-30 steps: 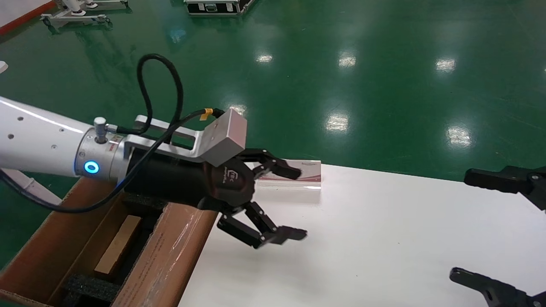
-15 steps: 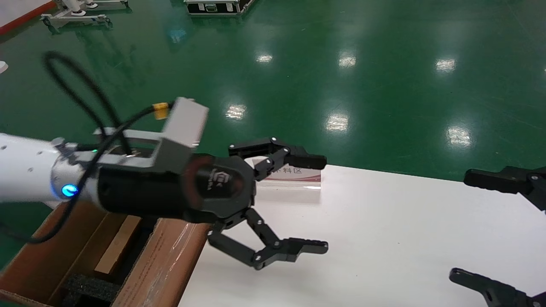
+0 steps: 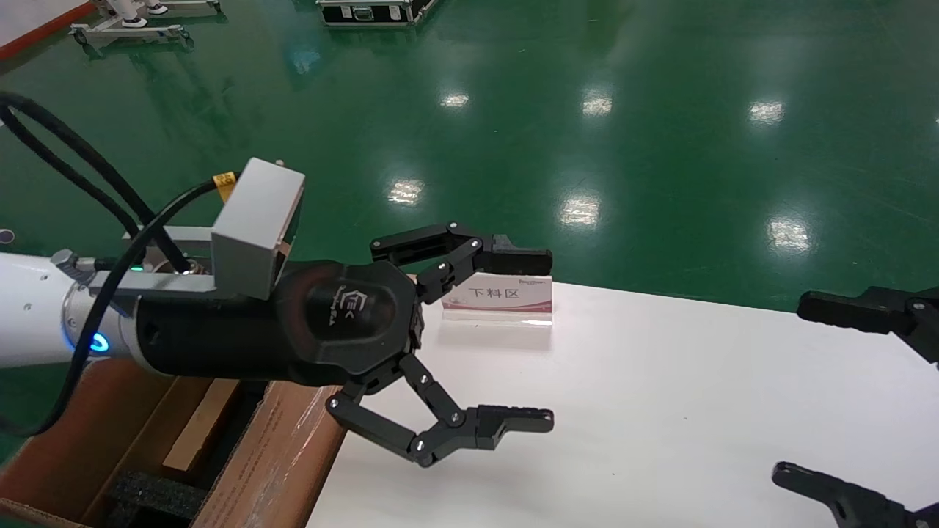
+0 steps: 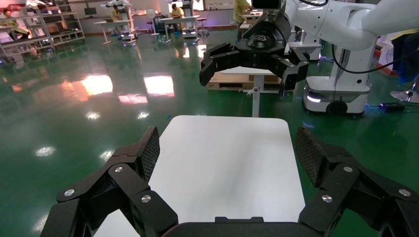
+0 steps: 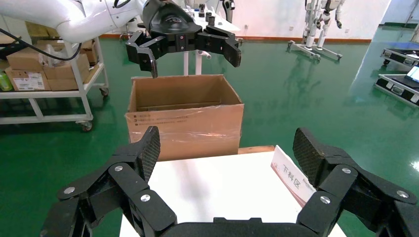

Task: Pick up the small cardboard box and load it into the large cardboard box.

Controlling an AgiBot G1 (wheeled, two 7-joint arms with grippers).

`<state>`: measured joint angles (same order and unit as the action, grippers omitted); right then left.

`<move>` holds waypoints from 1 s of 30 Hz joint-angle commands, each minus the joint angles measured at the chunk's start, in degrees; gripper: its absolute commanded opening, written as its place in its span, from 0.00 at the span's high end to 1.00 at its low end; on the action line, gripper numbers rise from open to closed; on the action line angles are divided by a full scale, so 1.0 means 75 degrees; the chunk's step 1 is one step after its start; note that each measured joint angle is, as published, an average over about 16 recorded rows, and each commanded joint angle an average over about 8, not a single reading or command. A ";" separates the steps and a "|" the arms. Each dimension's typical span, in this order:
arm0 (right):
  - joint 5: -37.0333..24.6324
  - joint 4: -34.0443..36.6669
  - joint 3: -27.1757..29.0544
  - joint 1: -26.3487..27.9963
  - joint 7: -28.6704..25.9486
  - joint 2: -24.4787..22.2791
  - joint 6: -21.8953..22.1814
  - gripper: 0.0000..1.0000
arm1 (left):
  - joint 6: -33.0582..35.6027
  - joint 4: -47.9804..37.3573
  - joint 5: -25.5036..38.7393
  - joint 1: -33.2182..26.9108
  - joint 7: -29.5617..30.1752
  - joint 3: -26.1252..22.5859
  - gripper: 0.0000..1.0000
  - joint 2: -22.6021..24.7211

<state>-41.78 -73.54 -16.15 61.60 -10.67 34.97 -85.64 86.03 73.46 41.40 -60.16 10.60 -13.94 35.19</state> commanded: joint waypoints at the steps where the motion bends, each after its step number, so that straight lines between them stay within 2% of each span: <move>1: -0.0003 -0.0002 0.0005 -0.0001 -0.0003 0.0002 -0.0002 0.00 | 0.0014 -0.0003 -0.0020 0.0064 -0.0006 0.0094 0.00 0.0008; 30: -0.0002 0.0003 0.0002 0.0002 -0.0001 0.0003 -0.0006 0.00 | -0.0018 0.0007 0.0024 -0.0072 0.0009 -0.0107 0.00 -0.0009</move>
<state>-41.80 -73.52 -16.14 61.62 -10.68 34.99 -85.69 85.90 73.52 41.58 -60.70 10.66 -14.74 35.13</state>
